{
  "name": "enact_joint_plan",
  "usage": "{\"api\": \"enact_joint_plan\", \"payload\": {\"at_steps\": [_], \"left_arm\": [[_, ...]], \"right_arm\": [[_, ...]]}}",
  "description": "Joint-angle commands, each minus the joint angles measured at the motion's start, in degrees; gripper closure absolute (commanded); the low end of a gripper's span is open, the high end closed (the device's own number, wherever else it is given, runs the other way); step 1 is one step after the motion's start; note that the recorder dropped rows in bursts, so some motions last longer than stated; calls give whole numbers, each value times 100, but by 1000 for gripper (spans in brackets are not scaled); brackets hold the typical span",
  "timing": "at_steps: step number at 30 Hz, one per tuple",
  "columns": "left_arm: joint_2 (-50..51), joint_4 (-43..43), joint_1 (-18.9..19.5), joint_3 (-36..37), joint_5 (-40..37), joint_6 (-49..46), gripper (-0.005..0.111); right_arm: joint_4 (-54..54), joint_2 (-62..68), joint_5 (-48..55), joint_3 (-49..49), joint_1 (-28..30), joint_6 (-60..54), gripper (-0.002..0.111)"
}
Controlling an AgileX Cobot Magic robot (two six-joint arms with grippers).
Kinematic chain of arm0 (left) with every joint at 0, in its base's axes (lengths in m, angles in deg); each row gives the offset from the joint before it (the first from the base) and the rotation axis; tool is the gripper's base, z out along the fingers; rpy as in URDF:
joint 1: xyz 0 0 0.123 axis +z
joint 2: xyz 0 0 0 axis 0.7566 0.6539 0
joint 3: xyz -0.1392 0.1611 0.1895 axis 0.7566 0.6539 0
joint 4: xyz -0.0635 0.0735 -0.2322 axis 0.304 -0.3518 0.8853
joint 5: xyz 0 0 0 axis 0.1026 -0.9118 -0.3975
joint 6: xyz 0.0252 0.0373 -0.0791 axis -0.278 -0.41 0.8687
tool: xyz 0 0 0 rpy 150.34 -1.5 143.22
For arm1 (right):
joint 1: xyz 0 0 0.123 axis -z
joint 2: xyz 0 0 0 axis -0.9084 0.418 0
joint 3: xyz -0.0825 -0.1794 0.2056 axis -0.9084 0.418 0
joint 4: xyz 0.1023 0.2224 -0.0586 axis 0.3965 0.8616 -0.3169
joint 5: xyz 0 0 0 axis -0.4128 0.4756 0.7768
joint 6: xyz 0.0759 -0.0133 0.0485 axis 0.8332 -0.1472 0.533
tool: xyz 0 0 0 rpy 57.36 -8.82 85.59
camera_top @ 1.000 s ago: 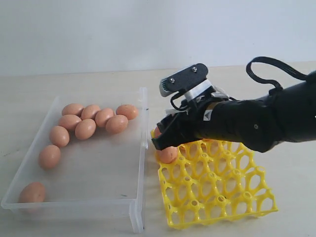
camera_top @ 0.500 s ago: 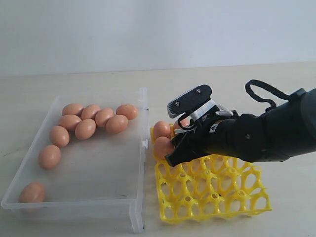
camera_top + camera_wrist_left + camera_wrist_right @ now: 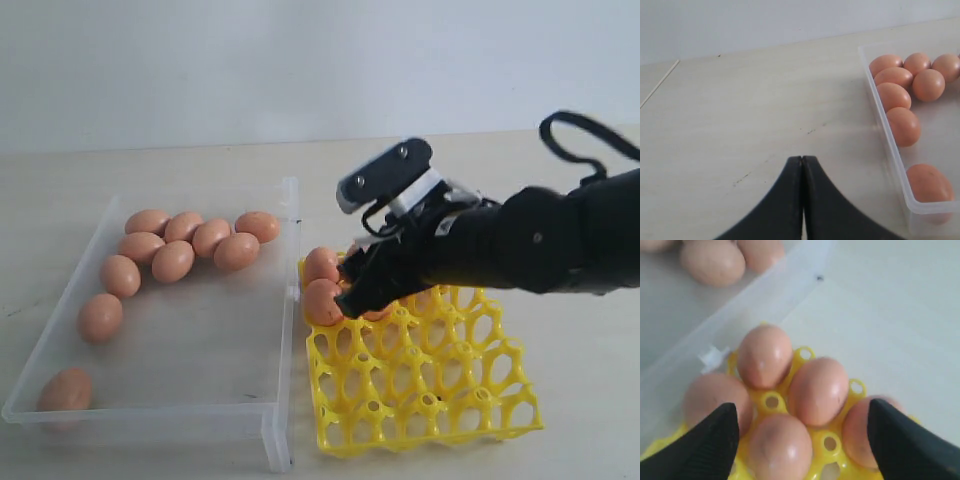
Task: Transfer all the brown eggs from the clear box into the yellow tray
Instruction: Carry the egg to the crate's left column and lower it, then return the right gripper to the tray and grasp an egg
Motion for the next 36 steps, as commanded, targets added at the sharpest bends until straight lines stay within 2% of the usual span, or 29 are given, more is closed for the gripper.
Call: {"api": "enact_joint_plan", "payload": {"at_steps": [1,3,6,9,13,18,19,22,27,29,36], "left_arm": [[-32,14,-43,-23,52,33,107],[-32,14,-43,-23,52,33,107],[-32,14,-43,-23,52,33,107],[-32,14,-43,-23,52,33,107],[-32,14,-43,-23,52,33,107],[-32,14,-43,-23,52,33,107],[-32,14,-43,-23,52,33,107],[-32,14,-43,-23,52,33,107],[-32,14,-43,-23,52,33,107],[-32,14,-43,-23,52,33,107],[-32,14,-43,-23,52,33,107]], "right_arm": [[-132,-624,835,-671,-5,-13,50],[-502,-625,1398,-1245,-60,563,59],[-1589,-259,2426,-2259,-264,2127,69],[-2295,297,3054,-3109,-573,3103,78],[-2130,1124,3424,-3950,-986,3116,90],[-1253,2244,3775,-5108,-1183,3102,106],[-1116,2462,3775,-5274,-1195,3102,106],[-766,2957,4055,-5835,-1225,3102,96],[337,3579,4415,-6484,-1225,3102,54],[717,3769,4415,-6617,-1225,3102,46],[879,4154,4427,-6967,-1225,3178,46]]}}
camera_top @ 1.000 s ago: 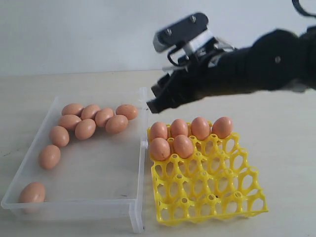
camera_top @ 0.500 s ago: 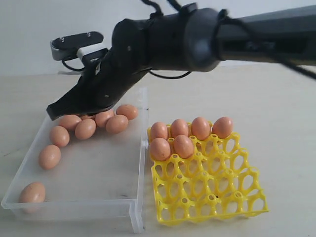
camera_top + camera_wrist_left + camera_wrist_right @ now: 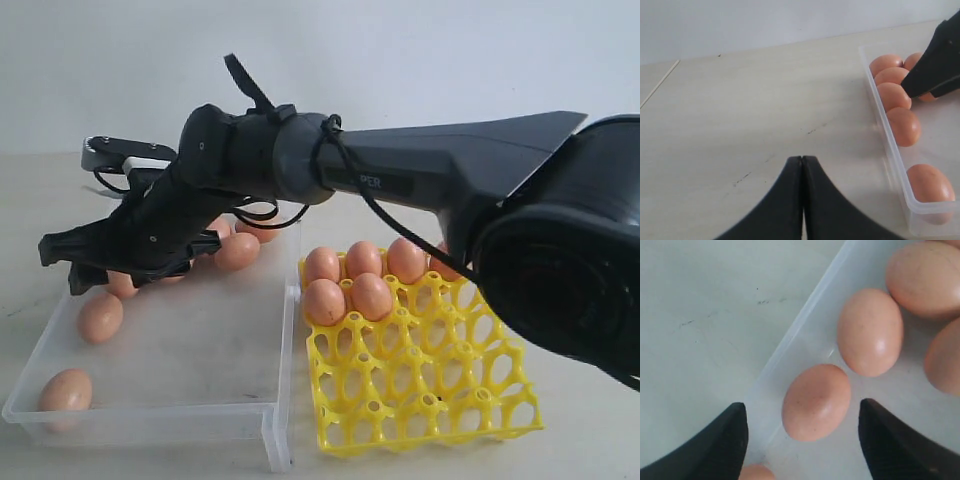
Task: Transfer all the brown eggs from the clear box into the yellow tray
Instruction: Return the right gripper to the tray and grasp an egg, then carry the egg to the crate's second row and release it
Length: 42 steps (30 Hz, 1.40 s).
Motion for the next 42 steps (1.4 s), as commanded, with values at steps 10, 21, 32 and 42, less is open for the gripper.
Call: {"api": "enact_joint_plan", "payload": {"at_steps": [10,21,32,42], "left_arm": [[-32,14,-43,-23,52,33,107],[-32,14,-43,-23,52,33,107],[-32,14,-43,-23,52,33,107],[-32,14,-43,-23,52,33,107]], "right_arm": [[195,486,-24,-452,-99,76,46],[174,917,-110,-845,-108,76,47],[174,988,14,-908,-108,-122,108],[-1983,166,-371,-512,-61,-52,108]]}}
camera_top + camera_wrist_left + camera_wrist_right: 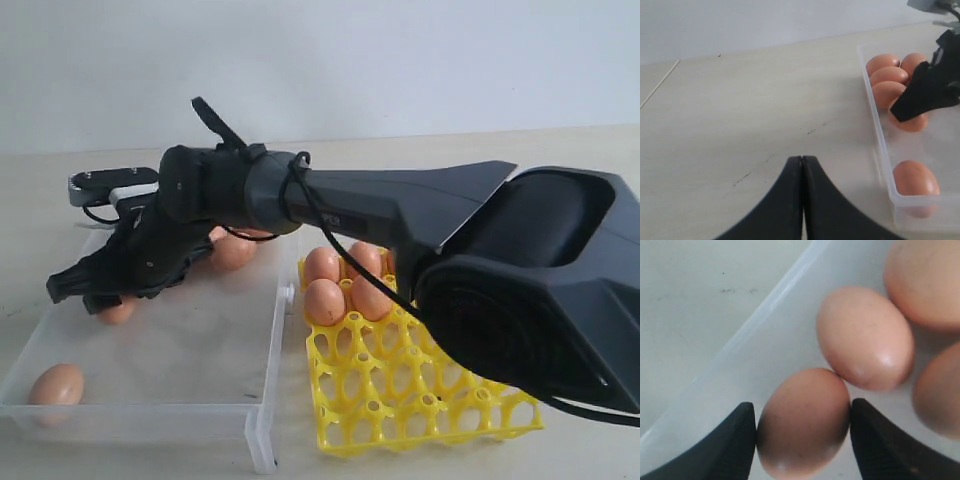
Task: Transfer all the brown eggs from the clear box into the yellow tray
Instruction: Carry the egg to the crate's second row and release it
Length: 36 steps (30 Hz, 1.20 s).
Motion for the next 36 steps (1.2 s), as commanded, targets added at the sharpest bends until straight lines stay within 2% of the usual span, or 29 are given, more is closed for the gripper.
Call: {"api": "enact_joint_plan", "payload": {"at_steps": [1,6,11,15,19,23,28,36], "left_arm": [[-32,14,-43,-23,52,33,107],[-32,14,-43,-23,52,33,107],[-32,14,-43,-23,52,33,107],[-32,14,-43,-23,52,33,107],[-32,14,-43,-23,52,33,107],[-32,14,-43,-23,52,33,107],[-32,14,-43,-23,52,33,107],[-32,14,-43,-23,52,33,107]], "right_arm": [[-1199,-812,-707,597,74,-22,108],[-1971,-2106,-2166,2276,155,-22,108],[-2014,-3371,-3925,4532,456,-100,108],[-1489,-4269,-5050,6165,860,-848,108],[-1072,-4797,-5495,7249,1297,-1552,108],[-846,-4962,-5921,7989,1722,-1595,108],[-698,-4887,-6121,8248,2088,-1595,108],[-684,-4268,-6041,8248,2103,-1568,108]]}}
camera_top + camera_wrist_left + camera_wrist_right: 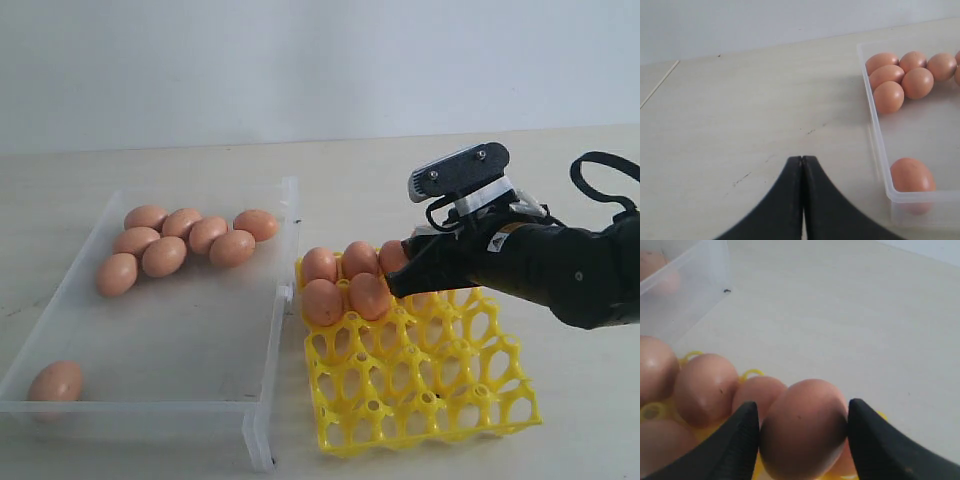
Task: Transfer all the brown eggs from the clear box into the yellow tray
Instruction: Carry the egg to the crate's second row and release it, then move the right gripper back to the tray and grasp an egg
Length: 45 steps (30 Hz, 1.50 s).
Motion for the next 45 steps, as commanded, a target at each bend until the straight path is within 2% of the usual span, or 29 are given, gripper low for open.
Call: {"api": "enact_joint_plan", "payload": {"at_steps": [1,8,13,15,17,19,21,22,25,30,36,42,45], "left_arm": [[-32,14,-43,-23,52,33,107],[-32,14,-43,-23,52,33,107],[-32,14,-43,-23,52,33,107],[-32,14,-43,-23,52,33,107],[-32,14,-43,-23,52,33,107],[-32,14,-43,-23,52,33,107],[-32,14,-43,-23,52,33,107],[-32,14,-43,-23,52,33,107],[-32,14,-43,-23,52,33,107],[-32,14,-43,-23,52,33,107],[-32,14,-43,-23,52,33,107],[-32,14,-43,-23,52,33,107],[-32,14,-43,-23,52,33,107]], "right_arm": [[-14,167,-38,17,23,15,108],[-361,176,338,17,23,446,108],[-347,77,438,17,-377,499,106],[-347,51,438,17,-377,489,95],[-304,29,438,17,-377,448,79],[-244,12,438,17,-377,408,55],[-244,-114,438,17,-377,408,44],[-230,-201,438,17,-377,408,43],[12,-834,584,-16,-377,56,47],[-498,-1229,2133,-1013,-431,380,76],[-1184,-496,3801,-2781,-1045,874,108],[-751,712,5136,-4318,-1816,769,108],[-677,1346,5318,-5005,-1978,733,108]]}}
